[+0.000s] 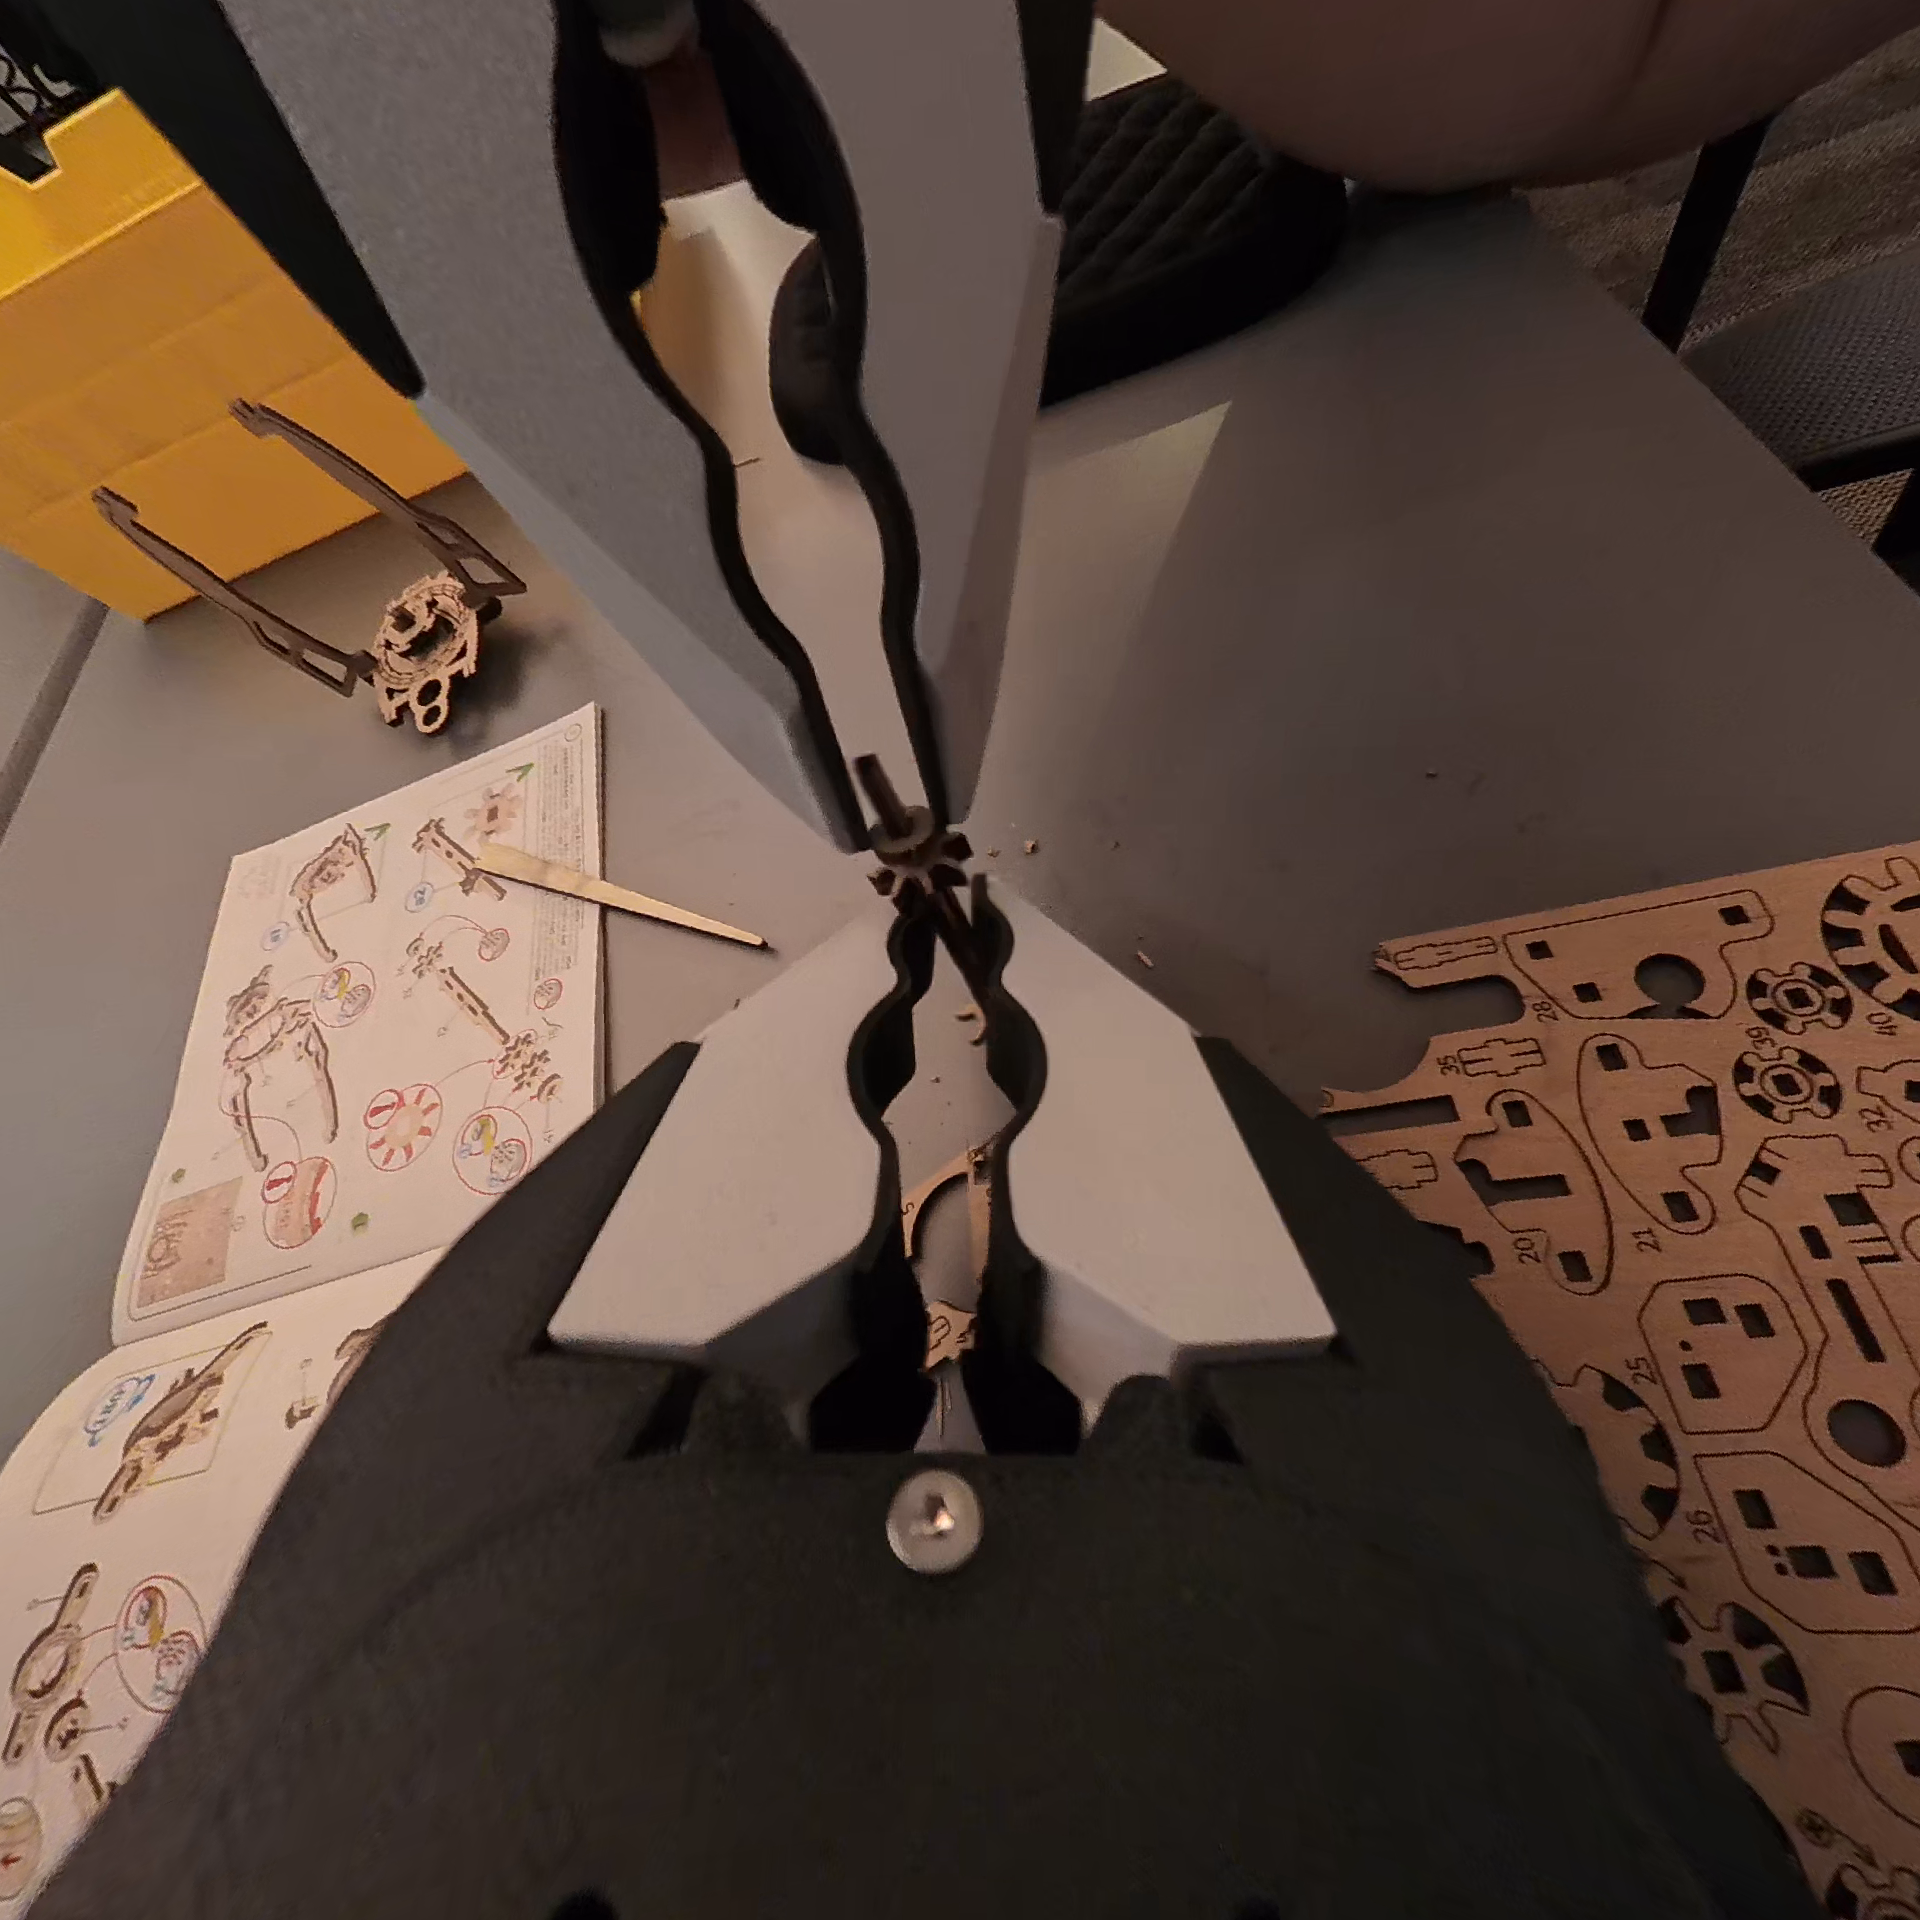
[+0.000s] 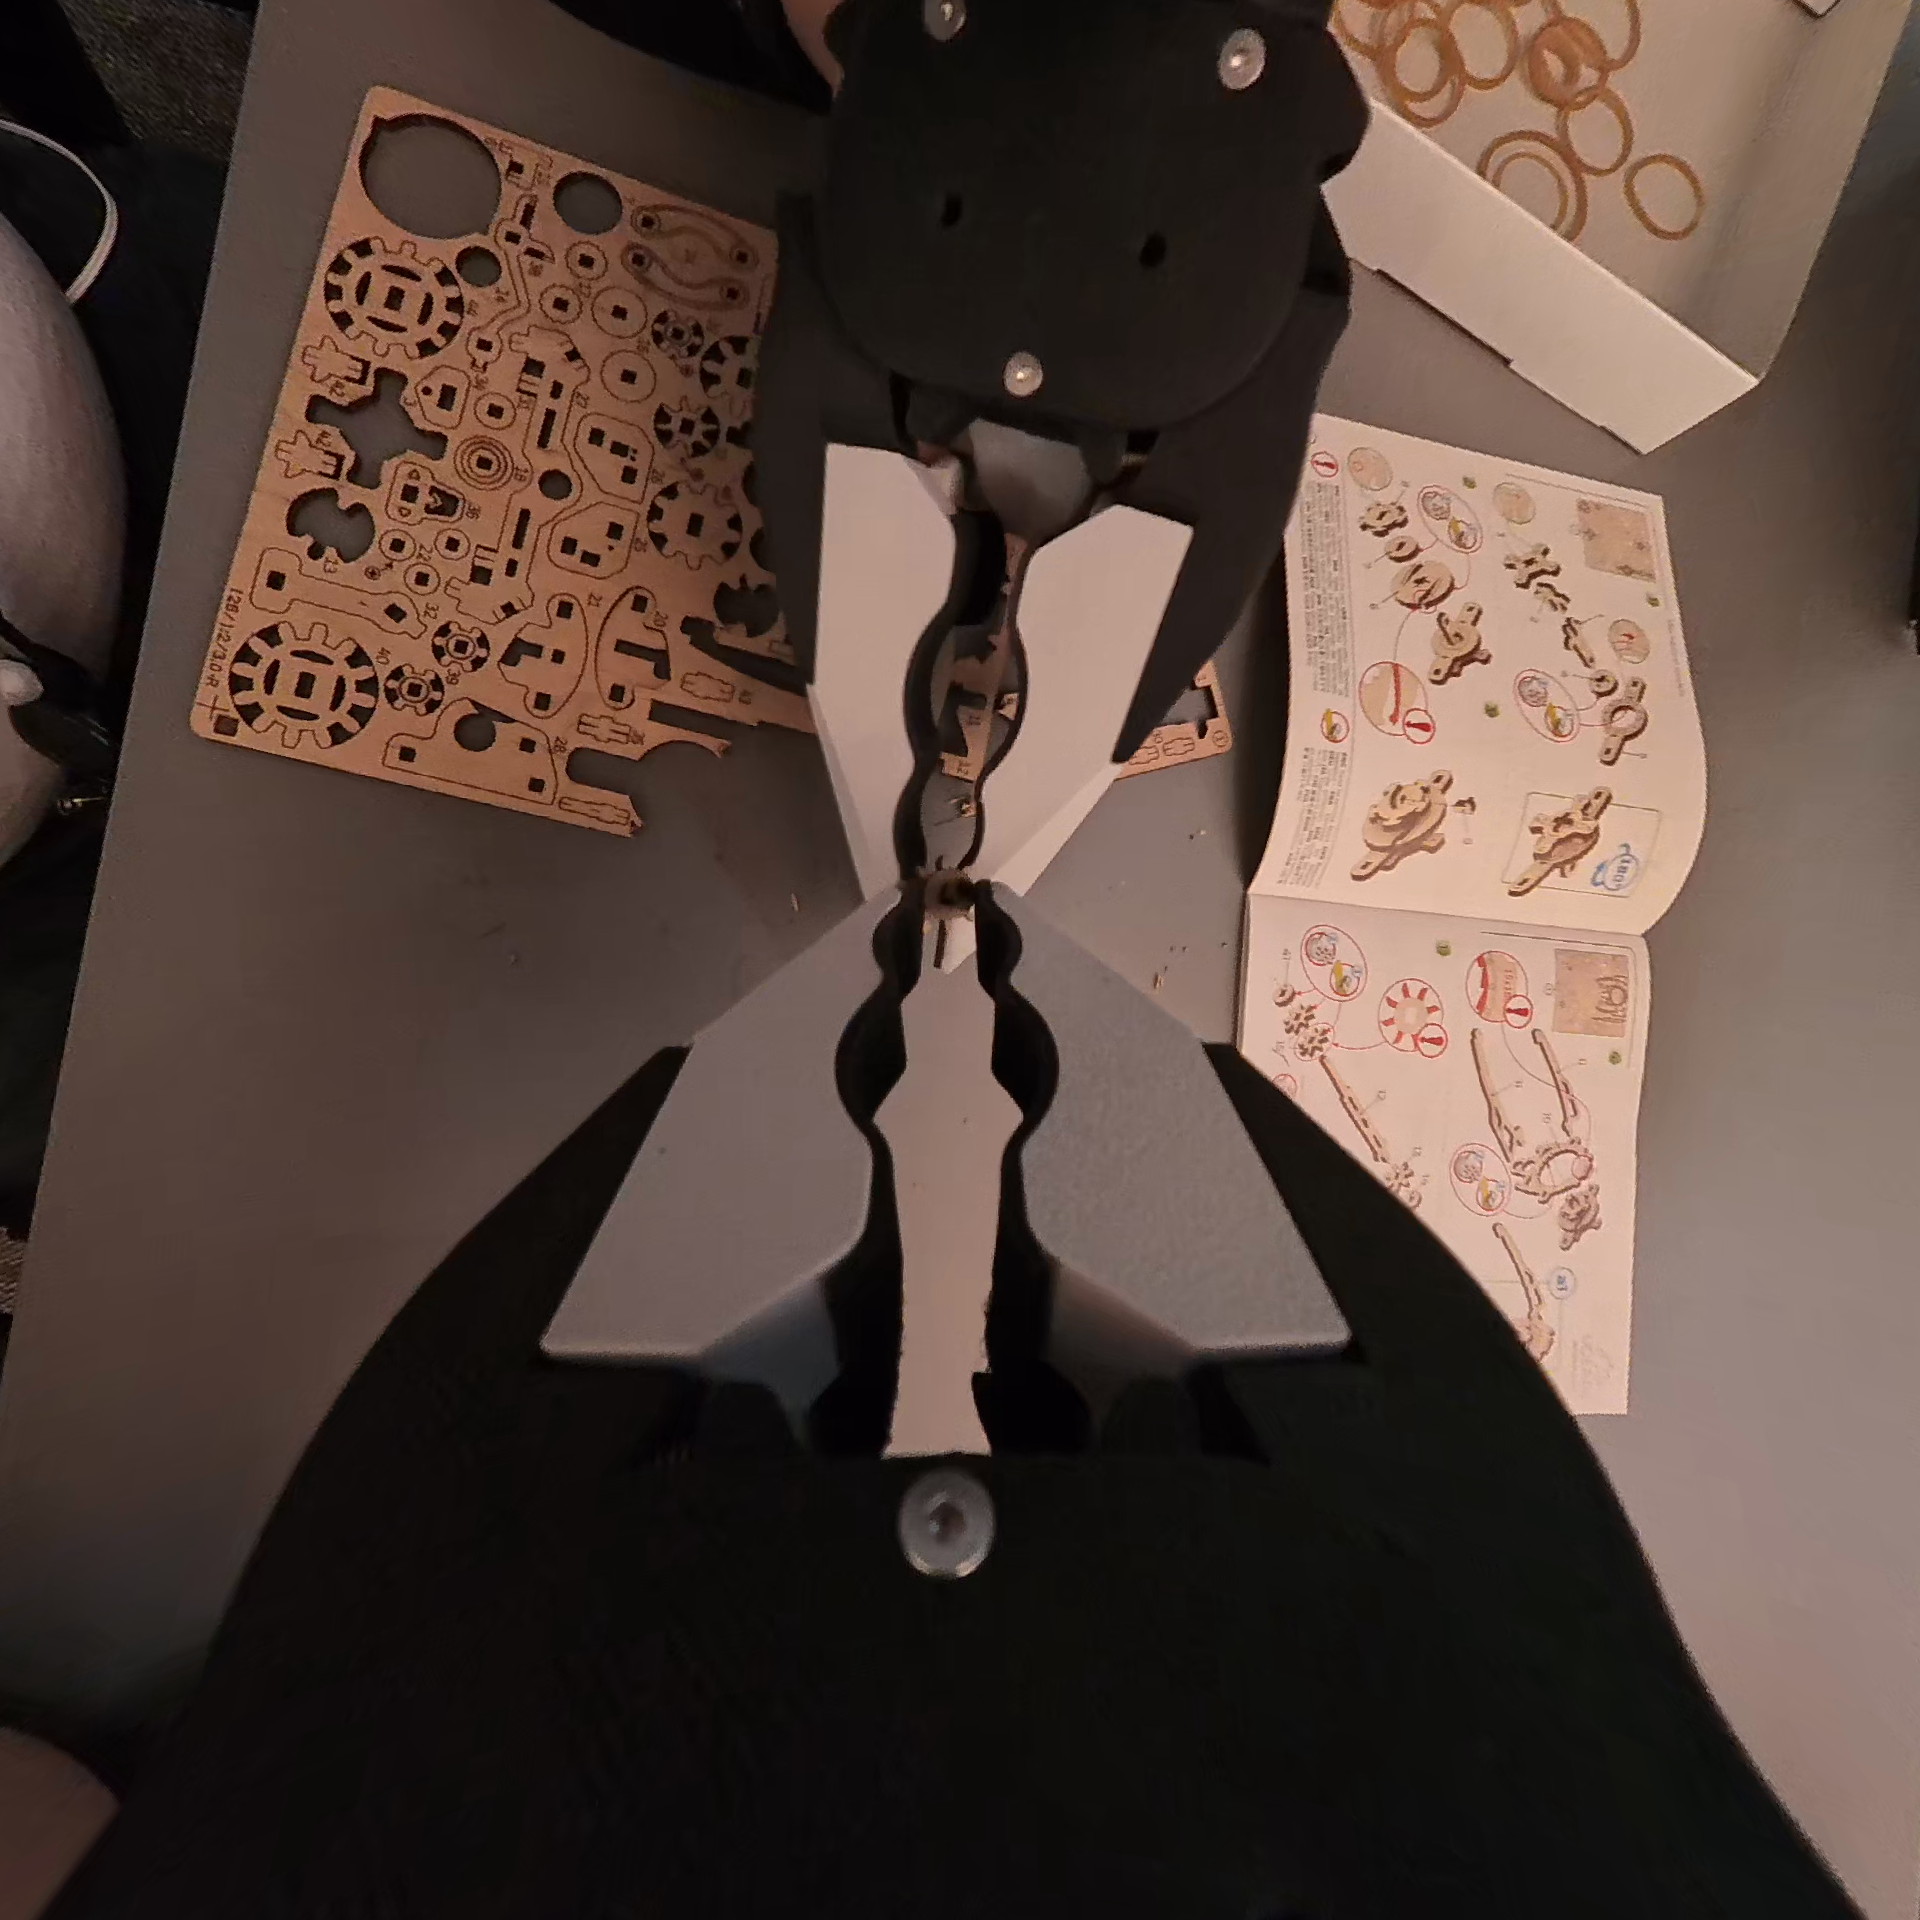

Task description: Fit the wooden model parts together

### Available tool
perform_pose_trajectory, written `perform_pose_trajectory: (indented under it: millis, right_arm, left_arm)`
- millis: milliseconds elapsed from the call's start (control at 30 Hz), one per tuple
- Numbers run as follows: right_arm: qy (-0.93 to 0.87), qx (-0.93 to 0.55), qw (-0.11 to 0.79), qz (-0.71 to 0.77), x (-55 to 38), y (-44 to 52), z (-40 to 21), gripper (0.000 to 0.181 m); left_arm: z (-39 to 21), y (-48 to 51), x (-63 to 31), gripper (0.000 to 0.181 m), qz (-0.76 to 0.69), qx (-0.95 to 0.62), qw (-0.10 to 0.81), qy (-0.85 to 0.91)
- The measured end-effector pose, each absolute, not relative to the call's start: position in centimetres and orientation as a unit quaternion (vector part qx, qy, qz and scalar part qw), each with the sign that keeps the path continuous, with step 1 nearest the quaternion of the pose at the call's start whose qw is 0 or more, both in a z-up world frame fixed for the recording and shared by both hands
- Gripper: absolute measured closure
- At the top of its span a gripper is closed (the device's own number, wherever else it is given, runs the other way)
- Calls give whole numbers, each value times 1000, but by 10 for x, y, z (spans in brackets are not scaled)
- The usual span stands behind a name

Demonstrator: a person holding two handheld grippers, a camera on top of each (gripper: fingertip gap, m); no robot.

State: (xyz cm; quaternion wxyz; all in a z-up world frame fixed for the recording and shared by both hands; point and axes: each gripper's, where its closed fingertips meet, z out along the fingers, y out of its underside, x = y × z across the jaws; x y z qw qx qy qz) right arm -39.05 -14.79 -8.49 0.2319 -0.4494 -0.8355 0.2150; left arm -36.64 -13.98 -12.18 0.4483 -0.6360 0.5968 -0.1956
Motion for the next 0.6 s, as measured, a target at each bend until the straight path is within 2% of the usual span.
perform_pose_trajectory:
  millis: [600]
  right_arm:
    - [-826,-437,282,217,-390,-149,-64,173]
  left_arm:
    - [-123,-134,-371,181,-196,-647,446,586]
